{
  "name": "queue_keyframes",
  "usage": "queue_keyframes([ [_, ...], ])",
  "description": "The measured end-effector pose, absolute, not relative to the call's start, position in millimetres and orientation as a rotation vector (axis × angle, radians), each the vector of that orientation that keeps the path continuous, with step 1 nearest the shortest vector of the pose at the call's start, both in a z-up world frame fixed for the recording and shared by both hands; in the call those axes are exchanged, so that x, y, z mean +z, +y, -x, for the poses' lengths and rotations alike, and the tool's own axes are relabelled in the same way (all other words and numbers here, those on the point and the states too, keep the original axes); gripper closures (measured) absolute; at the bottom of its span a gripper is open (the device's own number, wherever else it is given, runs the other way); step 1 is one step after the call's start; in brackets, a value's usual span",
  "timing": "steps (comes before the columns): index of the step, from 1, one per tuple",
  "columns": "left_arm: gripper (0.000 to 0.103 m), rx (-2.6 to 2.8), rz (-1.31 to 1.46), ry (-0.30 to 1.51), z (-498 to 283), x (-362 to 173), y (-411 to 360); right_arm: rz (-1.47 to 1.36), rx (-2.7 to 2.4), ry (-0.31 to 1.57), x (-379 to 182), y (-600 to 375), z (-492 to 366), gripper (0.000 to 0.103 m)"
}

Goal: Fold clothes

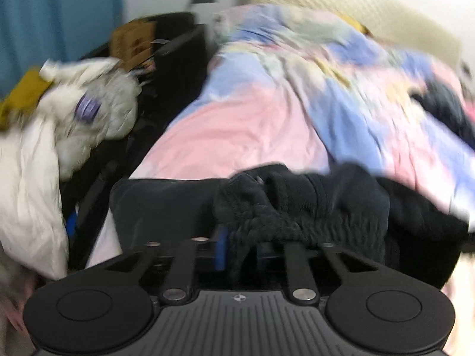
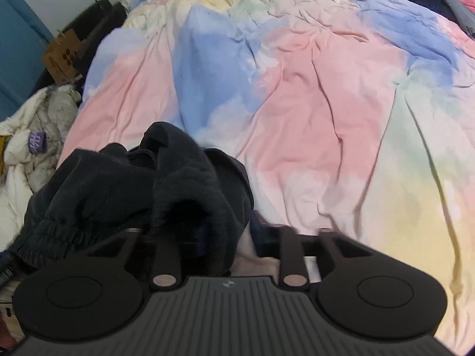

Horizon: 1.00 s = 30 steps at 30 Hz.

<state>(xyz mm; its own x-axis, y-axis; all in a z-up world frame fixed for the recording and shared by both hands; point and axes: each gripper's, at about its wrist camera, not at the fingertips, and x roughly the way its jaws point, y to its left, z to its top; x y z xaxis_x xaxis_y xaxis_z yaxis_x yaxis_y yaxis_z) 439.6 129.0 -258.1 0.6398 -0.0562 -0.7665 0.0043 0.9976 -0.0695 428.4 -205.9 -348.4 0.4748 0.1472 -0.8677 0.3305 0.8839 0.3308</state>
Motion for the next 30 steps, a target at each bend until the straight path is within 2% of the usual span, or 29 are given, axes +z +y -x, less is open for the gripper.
queue_keyframes([
  [7,0.093,0.003,0.313,0.828,-413,-220,179,-0.476,-0.121,0.999,-305,-207,-417,0.095],
  [15,0.093,0.103,0.439,0.745,-298,-175,193,-0.464,-0.027,0.876,-239,-212,-391,0.095],
  [22,0.093,0.224,0.462,0.701,-169,-142,153,-0.572,0.12,0.792,-209,-236,-358,0.095],
  [30,0.093,0.397,0.446,0.658,-45,-109,53,-0.633,0.379,0.746,-186,-277,-327,0.095],
])
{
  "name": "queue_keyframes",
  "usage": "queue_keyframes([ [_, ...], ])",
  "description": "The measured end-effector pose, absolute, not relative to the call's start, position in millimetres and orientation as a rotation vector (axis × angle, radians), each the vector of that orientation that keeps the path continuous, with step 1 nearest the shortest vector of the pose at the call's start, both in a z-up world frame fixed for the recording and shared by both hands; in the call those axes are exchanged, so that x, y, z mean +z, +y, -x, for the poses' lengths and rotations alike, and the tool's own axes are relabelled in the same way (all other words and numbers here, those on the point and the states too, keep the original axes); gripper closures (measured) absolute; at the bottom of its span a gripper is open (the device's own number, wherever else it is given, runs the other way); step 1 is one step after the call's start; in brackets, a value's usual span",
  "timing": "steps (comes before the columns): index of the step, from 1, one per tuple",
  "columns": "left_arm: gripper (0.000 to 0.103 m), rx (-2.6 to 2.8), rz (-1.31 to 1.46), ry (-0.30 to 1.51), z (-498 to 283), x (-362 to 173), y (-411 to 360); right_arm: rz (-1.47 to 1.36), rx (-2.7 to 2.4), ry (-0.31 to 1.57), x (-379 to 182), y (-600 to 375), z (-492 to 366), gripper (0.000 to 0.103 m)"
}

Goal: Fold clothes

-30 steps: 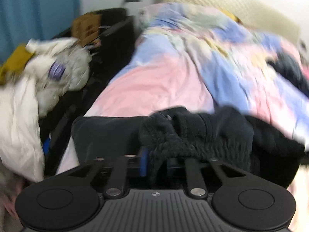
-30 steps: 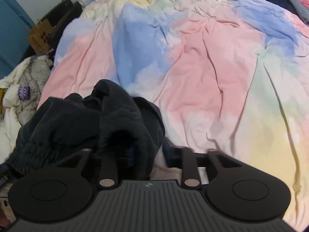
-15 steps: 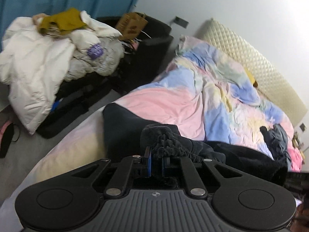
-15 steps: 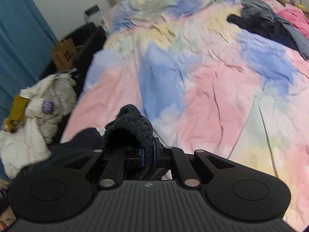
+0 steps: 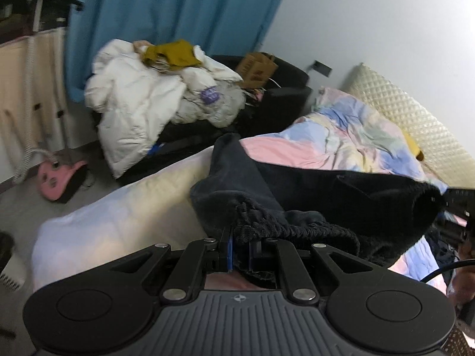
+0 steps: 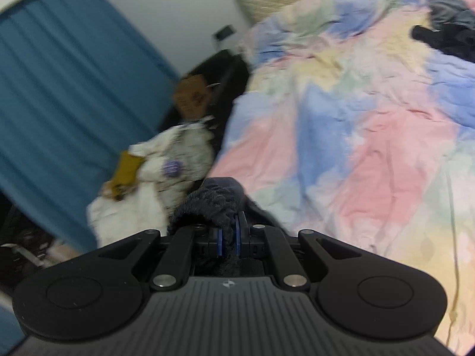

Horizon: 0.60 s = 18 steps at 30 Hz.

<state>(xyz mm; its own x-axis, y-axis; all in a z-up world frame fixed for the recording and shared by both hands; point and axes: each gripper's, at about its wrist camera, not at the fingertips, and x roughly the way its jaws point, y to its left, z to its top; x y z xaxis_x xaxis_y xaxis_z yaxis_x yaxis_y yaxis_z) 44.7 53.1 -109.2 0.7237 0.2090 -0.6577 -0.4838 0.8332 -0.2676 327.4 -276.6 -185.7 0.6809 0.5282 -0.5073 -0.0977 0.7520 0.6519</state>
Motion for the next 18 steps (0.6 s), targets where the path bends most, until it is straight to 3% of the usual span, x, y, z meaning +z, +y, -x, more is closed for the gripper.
queue_keyframes([
  [18,0.093,0.393,0.45,0.611,99,-61,-80,-0.703,0.528,0.691,-123,-340,-264,0.095],
])
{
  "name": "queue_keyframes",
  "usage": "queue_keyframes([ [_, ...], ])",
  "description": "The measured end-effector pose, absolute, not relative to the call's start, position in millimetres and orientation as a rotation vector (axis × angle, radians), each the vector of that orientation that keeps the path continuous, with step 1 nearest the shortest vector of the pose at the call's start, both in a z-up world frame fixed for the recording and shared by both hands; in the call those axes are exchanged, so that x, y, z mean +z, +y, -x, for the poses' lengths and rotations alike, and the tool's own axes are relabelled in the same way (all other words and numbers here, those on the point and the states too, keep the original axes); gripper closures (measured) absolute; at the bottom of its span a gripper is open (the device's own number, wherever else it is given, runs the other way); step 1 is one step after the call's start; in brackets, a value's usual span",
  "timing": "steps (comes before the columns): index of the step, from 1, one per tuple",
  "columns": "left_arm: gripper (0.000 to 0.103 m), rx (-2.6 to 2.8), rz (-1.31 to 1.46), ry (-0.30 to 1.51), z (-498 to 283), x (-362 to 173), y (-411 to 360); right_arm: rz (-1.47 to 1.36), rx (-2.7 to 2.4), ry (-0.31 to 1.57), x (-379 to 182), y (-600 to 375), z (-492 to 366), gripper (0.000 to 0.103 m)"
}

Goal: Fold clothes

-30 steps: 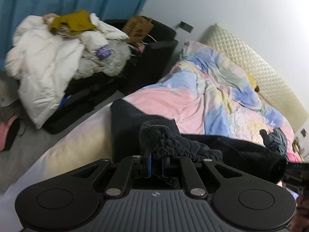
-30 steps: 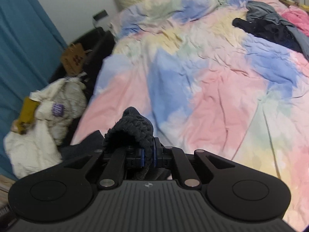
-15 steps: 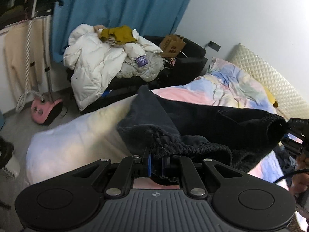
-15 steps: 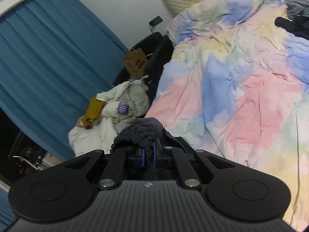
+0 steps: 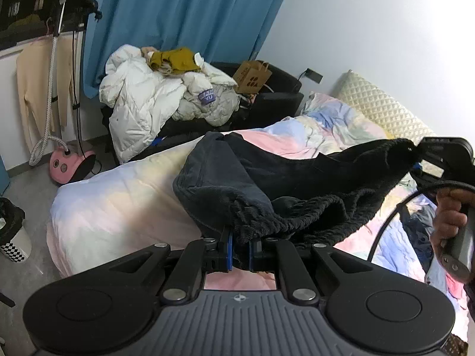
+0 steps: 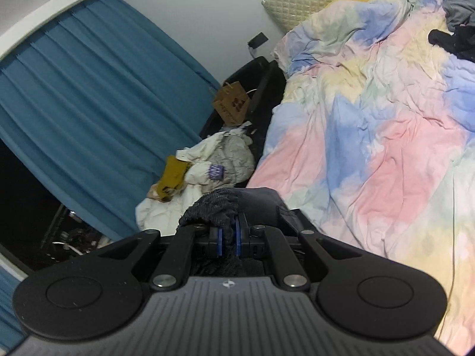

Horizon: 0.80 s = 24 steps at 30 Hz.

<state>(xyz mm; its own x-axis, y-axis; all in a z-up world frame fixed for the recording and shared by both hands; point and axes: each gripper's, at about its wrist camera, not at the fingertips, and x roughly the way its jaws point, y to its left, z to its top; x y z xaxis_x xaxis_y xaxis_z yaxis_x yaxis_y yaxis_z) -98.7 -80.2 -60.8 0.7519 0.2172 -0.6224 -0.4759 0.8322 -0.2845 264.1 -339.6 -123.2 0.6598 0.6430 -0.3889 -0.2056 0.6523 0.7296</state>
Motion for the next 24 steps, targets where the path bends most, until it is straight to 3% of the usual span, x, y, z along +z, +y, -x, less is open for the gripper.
queue_keyframes([
  [13,0.093,0.553,0.463,0.578,167,-82,-307,-0.69,0.832,0.644,-115,-479,-228,0.095],
  [24,0.093,0.46,0.458,0.717,141,-144,-498,-0.701,0.804,0.695,-171,-621,-247,0.095],
])
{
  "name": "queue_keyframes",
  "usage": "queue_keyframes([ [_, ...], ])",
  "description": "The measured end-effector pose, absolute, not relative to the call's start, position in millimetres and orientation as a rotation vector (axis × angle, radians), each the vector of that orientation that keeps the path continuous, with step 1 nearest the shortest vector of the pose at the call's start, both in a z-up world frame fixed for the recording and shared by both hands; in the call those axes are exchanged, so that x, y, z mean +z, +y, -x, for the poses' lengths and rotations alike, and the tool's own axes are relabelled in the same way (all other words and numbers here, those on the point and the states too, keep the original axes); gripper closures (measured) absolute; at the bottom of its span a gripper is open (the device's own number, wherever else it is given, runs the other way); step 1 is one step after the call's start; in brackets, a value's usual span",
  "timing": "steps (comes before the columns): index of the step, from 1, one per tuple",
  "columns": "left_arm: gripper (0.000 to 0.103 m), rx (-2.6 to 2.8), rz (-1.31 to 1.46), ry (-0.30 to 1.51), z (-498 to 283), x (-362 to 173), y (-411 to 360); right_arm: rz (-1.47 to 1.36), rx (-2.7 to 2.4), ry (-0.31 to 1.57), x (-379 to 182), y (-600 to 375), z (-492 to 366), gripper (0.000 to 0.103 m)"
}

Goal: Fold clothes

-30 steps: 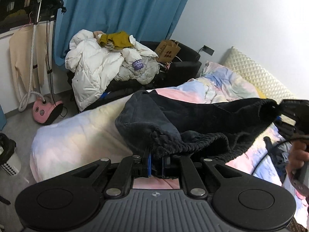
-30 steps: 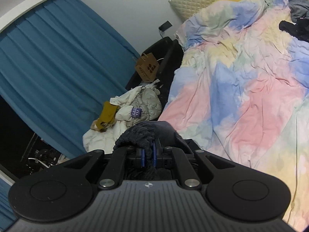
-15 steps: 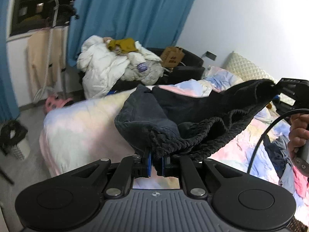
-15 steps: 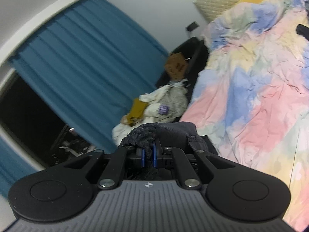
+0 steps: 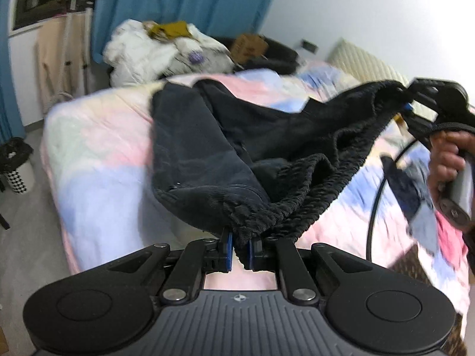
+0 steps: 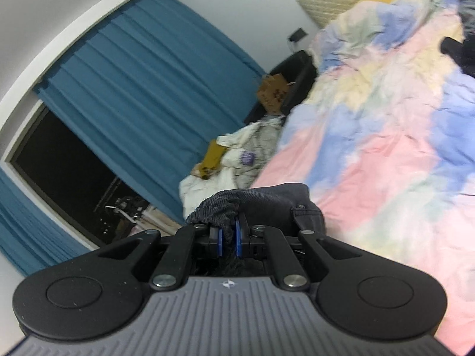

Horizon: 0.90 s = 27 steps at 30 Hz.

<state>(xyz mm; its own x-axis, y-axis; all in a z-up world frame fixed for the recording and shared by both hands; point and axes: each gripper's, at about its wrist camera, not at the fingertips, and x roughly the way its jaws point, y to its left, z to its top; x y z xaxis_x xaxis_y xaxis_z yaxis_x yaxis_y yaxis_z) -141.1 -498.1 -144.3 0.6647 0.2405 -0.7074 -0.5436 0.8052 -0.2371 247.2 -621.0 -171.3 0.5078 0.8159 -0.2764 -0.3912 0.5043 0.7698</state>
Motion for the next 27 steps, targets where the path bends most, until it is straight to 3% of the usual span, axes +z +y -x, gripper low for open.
queue_keyframes([
  [9,0.093,0.427,0.45,0.803,92,-264,-572,-0.701,0.625,0.816,-307,-699,-292,0.095],
  [16,0.091,0.374,0.432,0.922,55,-342,-579,-0.633,0.466,0.971,-427,-741,-310,0.095],
  [20,0.085,0.359,0.465,0.921,53,-351,-568,-0.587,0.412,1.039,-467,-750,-311,0.093],
  [24,0.07,0.341,0.502,0.909,50,-332,-549,-0.562,0.428,1.036,-460,-747,-304,0.085],
  [27,0.067,0.318,0.53,0.92,49,-313,-540,-0.546,0.423,1.066,-443,-745,-298,0.08],
])
